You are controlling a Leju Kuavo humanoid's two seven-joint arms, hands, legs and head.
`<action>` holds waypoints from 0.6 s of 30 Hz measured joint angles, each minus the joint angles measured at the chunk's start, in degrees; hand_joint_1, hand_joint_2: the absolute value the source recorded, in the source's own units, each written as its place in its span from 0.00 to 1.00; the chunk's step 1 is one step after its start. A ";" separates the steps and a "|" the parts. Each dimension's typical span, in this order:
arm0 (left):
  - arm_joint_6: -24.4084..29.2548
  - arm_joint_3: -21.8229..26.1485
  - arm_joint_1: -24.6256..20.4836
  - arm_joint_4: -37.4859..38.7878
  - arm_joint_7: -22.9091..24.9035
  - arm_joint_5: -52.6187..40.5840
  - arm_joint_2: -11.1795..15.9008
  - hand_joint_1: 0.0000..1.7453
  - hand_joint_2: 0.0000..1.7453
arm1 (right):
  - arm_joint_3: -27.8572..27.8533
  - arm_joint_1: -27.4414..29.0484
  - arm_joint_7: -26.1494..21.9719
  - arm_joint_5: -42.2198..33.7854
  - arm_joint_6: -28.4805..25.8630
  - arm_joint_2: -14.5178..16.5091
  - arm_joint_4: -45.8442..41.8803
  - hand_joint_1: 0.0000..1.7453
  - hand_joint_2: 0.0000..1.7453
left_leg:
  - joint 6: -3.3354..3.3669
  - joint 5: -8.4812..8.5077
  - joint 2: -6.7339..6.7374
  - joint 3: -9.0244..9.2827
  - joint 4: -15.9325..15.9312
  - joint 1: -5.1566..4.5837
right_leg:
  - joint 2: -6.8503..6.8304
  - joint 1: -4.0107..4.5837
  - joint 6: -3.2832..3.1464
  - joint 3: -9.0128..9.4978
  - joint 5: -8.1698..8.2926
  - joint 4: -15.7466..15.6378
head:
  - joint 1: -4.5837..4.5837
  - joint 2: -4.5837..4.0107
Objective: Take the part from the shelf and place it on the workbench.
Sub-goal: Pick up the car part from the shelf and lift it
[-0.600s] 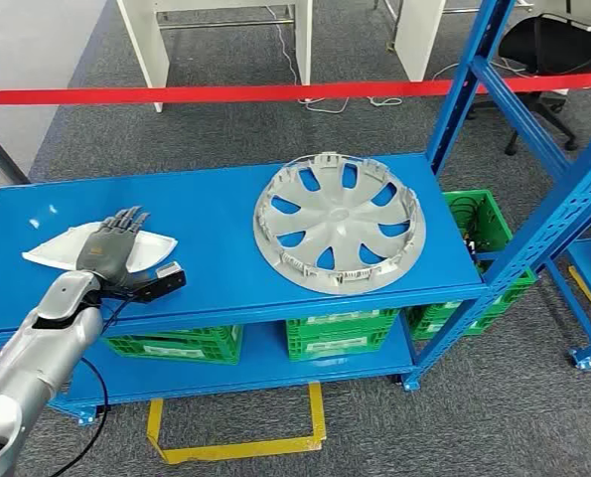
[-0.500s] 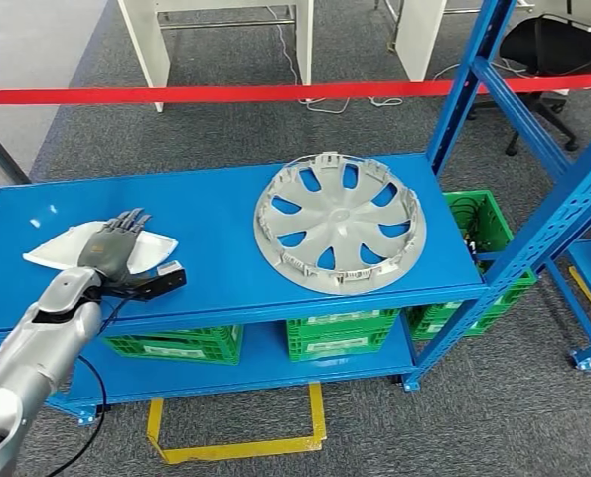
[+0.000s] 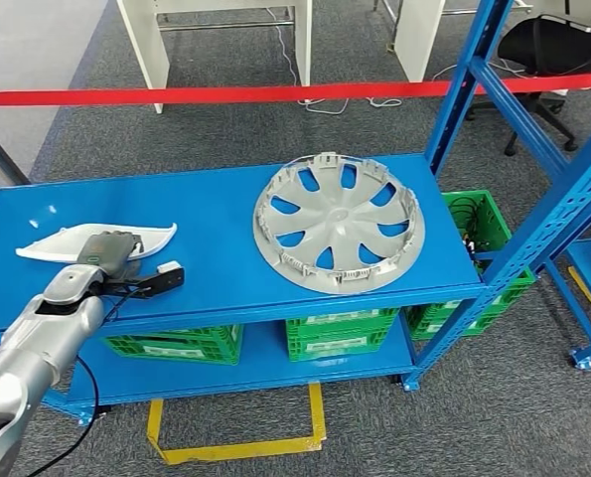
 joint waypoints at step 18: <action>7.71 -0.03 -0.20 1.24 -6.40 1.64 -1.37 1.00 1.00 | -1.18 0.01 -0.31 1.11 0.18 0.05 0.00 0.00 1.00 | 0.00 0.02 0.00 -0.02 0.00 0.00 | -0.05 0.00 -0.02 0.00 0.03 0.00 | 0.01 0.00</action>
